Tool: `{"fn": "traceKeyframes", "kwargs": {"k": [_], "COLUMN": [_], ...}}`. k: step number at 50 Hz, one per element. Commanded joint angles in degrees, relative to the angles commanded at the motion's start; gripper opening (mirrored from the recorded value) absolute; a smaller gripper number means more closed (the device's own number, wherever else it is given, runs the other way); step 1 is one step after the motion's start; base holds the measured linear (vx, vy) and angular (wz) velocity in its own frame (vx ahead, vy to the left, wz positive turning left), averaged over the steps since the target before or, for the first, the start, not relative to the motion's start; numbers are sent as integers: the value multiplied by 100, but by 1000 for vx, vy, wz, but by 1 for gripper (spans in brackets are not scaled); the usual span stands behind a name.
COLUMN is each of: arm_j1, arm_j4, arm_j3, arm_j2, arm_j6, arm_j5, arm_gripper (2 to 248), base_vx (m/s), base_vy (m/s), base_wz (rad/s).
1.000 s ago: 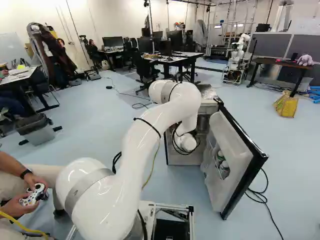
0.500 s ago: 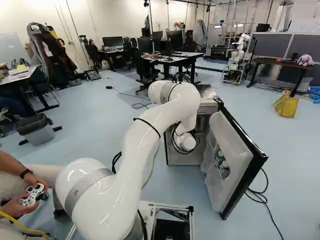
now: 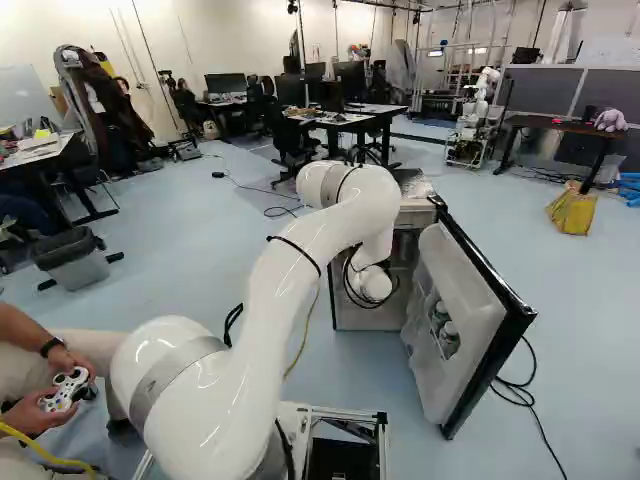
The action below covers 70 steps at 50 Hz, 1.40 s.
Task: Grab a drink from the fridge
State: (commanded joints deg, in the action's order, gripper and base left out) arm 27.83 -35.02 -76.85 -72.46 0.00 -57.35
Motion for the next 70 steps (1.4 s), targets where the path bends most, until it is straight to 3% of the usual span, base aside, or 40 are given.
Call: {"fn": "traceKeyframes", "kwargs": {"k": [4, 5, 15, 16, 41, 70], "arm_j1": [0, 0, 0, 0, -66, -279], "arm_j4": [0, 0, 0, 0, 0, 0], "arm_j3": [0, 0, 0, 0, -53, -576], "arm_j2": [0, 0, 0, 0, -28, -302], "arm_j6": [0, 0, 0, 0, 0, 0], "arm_j5": [0, 0, 0, 0, 0, 0], "arm_gripper": [210, 197, 184, 173, 172, 172], "base_vx": [0, 0, 0, 0, 0, 0], "base_vy": [0, 0, 0, 0, 0, 0], "base_wz": [0, 0, 0, 0, 0, 0]}}
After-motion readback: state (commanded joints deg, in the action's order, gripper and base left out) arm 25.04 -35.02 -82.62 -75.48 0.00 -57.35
